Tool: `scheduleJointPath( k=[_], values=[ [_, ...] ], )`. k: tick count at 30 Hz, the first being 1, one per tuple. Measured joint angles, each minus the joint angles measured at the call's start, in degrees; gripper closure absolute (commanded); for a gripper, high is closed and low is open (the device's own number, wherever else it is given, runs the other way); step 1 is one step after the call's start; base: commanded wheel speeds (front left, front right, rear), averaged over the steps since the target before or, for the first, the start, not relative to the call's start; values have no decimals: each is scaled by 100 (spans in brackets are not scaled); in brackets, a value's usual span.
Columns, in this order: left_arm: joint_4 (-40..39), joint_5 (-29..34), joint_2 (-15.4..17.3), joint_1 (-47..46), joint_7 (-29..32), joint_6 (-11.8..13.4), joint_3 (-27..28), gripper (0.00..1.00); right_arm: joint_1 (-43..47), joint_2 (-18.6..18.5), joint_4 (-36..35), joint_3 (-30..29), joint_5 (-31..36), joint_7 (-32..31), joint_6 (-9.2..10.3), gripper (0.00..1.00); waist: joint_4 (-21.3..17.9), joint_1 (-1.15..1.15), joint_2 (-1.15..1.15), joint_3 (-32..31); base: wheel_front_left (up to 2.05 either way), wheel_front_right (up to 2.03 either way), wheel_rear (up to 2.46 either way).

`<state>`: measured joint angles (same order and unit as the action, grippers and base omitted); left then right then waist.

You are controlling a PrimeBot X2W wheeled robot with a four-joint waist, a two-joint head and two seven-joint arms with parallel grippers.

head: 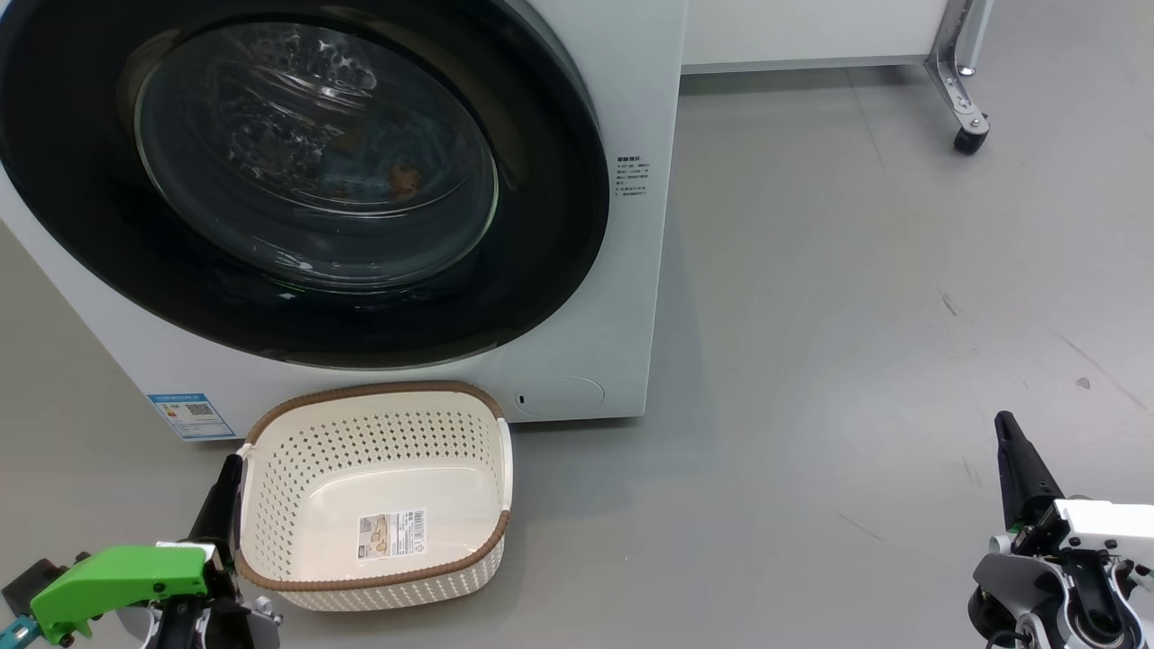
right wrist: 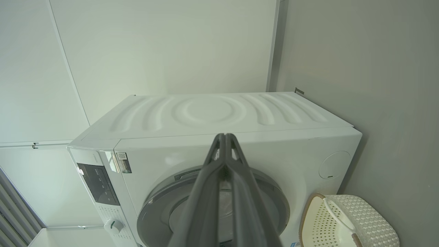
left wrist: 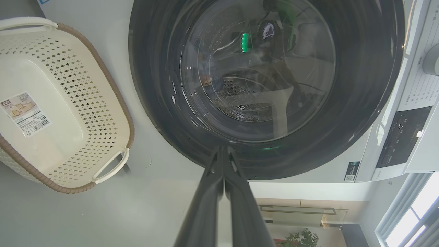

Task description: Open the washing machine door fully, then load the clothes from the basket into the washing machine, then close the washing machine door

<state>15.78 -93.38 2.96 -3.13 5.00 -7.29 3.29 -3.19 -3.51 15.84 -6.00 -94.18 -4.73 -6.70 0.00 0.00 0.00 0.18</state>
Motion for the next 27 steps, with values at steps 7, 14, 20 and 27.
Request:
scheduleJointPath(
  k=[7,14,20,27],
  values=[
    [0,0,-1,0,0,0,1,100,0,1,0,-1,0,-3,0,100,0,0,0,0,0,0,0],
    [0,0,-2,0,0,0,2,100,0,1,0,-8,0,-3,0,100,0,0,0,0,0,0,0],
    [-1,0,-3,0,0,0,3,100,0,2,0,-10,1,-4,0,100,0,0,0,0,0,0,0],
    [-1,1,-3,0,0,0,4,100,0,3,0,-12,1,-4,0,100,0,0,0,0,0,0,0]
  ],
)
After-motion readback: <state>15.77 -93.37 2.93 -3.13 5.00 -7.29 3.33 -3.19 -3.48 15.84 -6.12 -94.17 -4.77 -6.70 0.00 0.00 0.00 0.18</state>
